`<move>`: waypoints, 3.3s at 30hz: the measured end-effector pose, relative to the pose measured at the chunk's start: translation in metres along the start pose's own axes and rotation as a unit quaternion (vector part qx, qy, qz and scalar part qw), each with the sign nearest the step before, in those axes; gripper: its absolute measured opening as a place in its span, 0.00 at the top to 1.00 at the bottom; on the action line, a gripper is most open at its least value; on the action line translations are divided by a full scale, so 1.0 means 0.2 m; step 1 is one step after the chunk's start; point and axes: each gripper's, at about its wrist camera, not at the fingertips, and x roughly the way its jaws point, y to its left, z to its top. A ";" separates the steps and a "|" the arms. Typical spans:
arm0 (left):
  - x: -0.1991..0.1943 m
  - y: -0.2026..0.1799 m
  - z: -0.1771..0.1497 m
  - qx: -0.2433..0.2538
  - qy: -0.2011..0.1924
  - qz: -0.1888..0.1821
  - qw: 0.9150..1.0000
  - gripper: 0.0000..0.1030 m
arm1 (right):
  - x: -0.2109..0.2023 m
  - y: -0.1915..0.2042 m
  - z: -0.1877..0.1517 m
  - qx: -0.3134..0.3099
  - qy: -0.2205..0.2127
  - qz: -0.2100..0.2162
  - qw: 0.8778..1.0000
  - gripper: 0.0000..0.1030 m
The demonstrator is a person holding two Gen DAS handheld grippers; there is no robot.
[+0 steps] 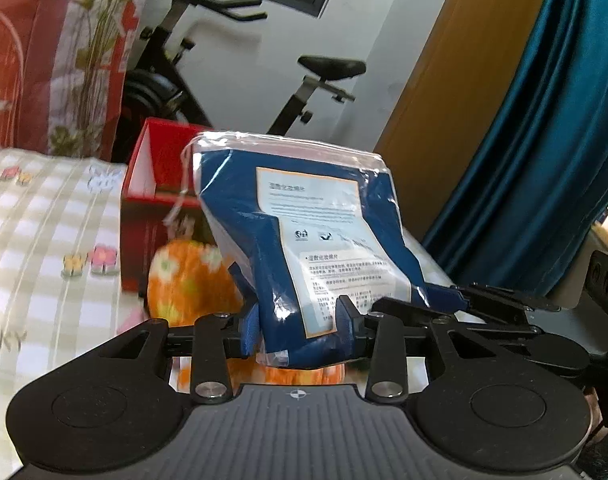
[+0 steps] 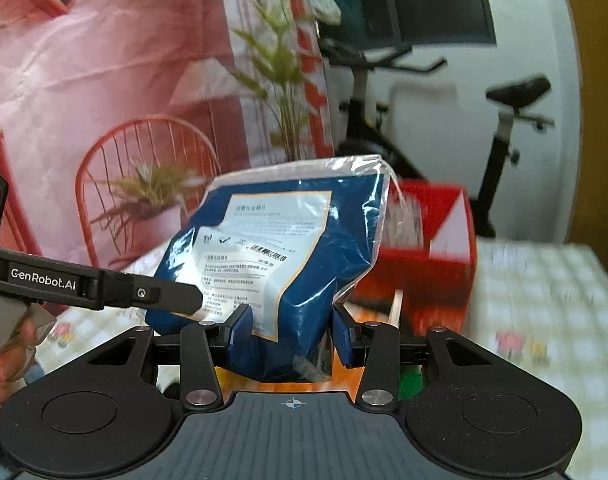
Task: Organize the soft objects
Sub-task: 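Lift the blue packet with both grippers toward the red box, then lower the blue packet into the red box and open both grippers, then move both grippers back to the black glove beside the oven mitt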
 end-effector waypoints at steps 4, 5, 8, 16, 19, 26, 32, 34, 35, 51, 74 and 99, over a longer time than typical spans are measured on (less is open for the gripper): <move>0.06 0.02 0.11 0.022 -0.019 0.003 1.000 0.60 | 0.05 -0.04 0.13 -0.019 -0.022 -0.004 1.000 0.60; 0.09 0.02 0.14 0.027 -0.024 0.003 0.999 0.60 | 0.07 -0.05 0.16 -0.024 -0.028 -0.007 0.999 0.60; 0.15 0.06 0.23 0.030 -0.033 -0.005 0.999 0.60 | 0.12 -0.08 0.23 -0.034 -0.042 -0.014 0.998 0.60; 0.39 0.11 0.42 0.030 -0.035 -0.008 0.999 0.52 | 0.35 -0.24 0.37 -0.043 -0.051 -0.039 0.997 0.60; 0.51 0.14 0.47 0.027 -0.022 -0.001 0.999 0.51 | 0.45 -0.31 0.39 -0.037 -0.041 -0.046 0.997 0.60; 0.72 0.19 0.50 -0.010 0.003 0.015 1.000 0.50 | 0.70 -0.47 0.37 0.002 0.003 -0.064 0.998 0.60; 0.80 0.22 0.48 -0.020 0.036 0.025 0.999 0.50 | 0.78 -0.53 0.28 0.022 0.027 -0.072 0.997 0.60; 0.80 0.22 0.46 -0.022 0.042 0.026 0.999 0.50 | 0.80 -0.54 0.25 0.025 0.032 -0.071 0.997 0.60; 0.80 0.22 0.46 -0.020 0.045 0.027 0.998 0.50 | 0.80 -0.55 0.24 0.027 0.034 -0.070 0.997 0.60; 0.82 0.26 0.44 -0.009 0.061 0.068 0.996 0.39 | 0.77 -0.52 0.22 0.029 0.035 -0.080 0.996 0.54; 0.18 0.21 0.05 0.030 0.050 0.058 0.997 0.39 | 0.24 -0.17 -0.06 0.042 0.042 -0.013 0.998 0.54; 0.17 0.32 -0.39 0.013 0.134 0.101 0.986 0.39 | 0.28 0.09 -0.42 -0.046 0.202 0.009 0.978 0.19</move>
